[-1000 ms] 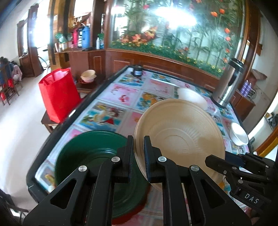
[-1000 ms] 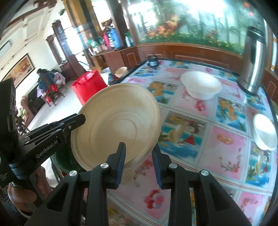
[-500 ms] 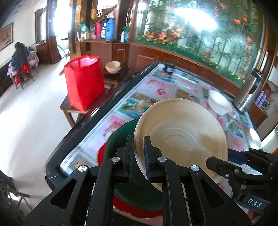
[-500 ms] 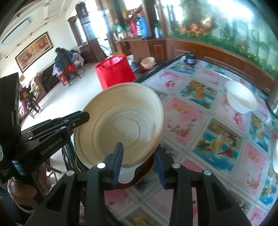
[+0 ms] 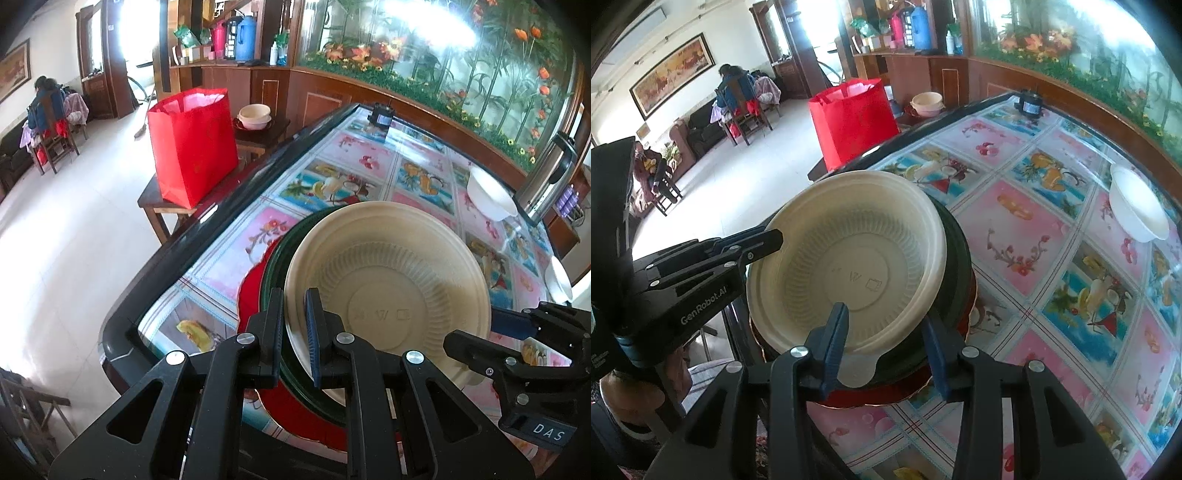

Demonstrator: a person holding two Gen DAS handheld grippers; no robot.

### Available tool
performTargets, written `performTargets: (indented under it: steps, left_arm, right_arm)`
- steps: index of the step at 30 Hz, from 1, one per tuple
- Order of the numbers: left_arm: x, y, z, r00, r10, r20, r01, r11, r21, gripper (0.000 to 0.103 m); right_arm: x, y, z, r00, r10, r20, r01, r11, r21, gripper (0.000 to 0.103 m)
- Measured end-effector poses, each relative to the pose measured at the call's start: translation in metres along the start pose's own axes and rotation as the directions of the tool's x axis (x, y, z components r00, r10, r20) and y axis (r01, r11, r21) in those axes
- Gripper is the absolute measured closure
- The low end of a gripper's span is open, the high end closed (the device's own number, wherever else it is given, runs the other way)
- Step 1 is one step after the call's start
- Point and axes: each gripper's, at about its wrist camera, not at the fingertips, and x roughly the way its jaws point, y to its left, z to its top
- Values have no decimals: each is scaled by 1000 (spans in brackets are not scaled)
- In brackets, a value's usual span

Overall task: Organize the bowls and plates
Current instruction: 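Lower the beige bowl into the green bowl and open the left tool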

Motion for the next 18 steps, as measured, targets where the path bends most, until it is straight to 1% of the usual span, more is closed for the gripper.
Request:
performTargets:
  steps: [7,9,10,11,18]
  left_arm:
    - [3,-3,-1,1000,14,11,-14,1000,15,91]
    - [4,-4,-2,1000,24,14,-24,999,22,91]
    - [4,-6,-2,999,29,16,-29,999,25,91]
    - [5,-7,-3,999,32,17,-32,999,28,91]
    - [9,-11,-5,998,57,27,-58,997,41,91]
  right_arm:
    - [0,3,-1,1000,-12,-3,12,1000,-3,59]
    - [-2,5,0,999,-32,8,32,999,-10,55]
    - [-3,5,0,999,-46,14,47,999,-14,49]
    - [-5,5,0,998,-58,20,58,998,-16,47]
    - [-5,-1,-2,999,-50,18,50,999,2,47]
